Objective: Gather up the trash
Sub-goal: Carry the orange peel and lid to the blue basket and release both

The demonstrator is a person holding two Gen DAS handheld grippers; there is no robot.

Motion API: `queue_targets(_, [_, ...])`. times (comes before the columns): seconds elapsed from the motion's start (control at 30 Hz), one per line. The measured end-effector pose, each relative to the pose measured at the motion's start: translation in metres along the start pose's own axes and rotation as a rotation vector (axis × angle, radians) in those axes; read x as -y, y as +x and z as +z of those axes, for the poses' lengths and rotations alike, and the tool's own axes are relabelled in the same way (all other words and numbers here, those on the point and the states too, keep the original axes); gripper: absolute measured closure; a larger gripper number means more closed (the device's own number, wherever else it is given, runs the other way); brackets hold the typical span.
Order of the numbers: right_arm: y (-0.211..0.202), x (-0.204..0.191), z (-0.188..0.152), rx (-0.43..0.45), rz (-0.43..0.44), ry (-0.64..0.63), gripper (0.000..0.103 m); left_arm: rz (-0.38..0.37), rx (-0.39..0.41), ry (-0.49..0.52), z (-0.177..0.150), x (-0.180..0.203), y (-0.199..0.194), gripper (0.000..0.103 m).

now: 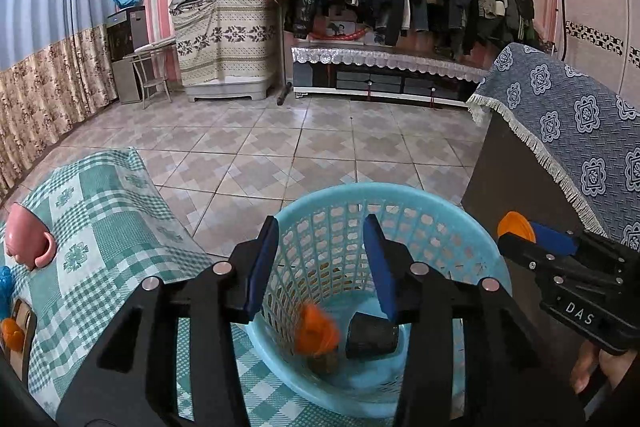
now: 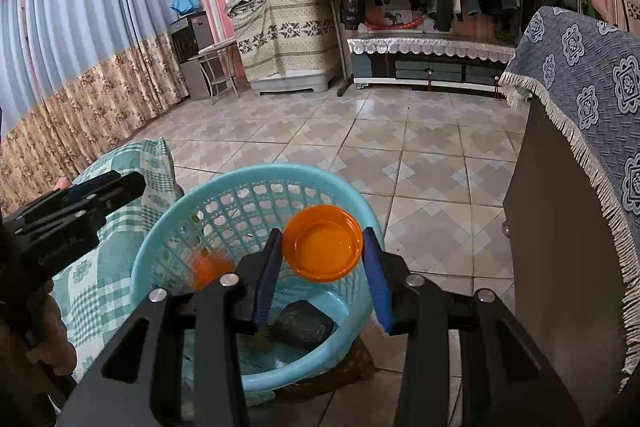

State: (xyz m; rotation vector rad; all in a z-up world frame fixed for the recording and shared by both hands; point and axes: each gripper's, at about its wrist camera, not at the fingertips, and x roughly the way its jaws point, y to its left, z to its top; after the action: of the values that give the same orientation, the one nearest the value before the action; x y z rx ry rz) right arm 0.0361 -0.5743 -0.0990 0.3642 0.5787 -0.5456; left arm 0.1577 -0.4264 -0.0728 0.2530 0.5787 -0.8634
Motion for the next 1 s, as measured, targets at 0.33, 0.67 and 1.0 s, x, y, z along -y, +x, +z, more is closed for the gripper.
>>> queue_targets(0.33, [0.01, -0.02, 0.004, -0.003, 0.009, -0.019, 0.062, 0.121, 0.066, -0.053, 0.003, -0.034, -0.03, 0.018])
queue_targets(0.67, [0.03, -0.06, 0.009, -0.003, 0.01, -0.054, 0.062, 0.232, 0.115, -0.147, 0.002, -0.076, -0.06, 0.005])
queue_targets(1.0, [0.027, -0.067, 0.013, 0.049, -0.035, -0.037, 0.02, 0.328, 0.154, -0.161, -0.017, -0.106, -0.101, 0.005])
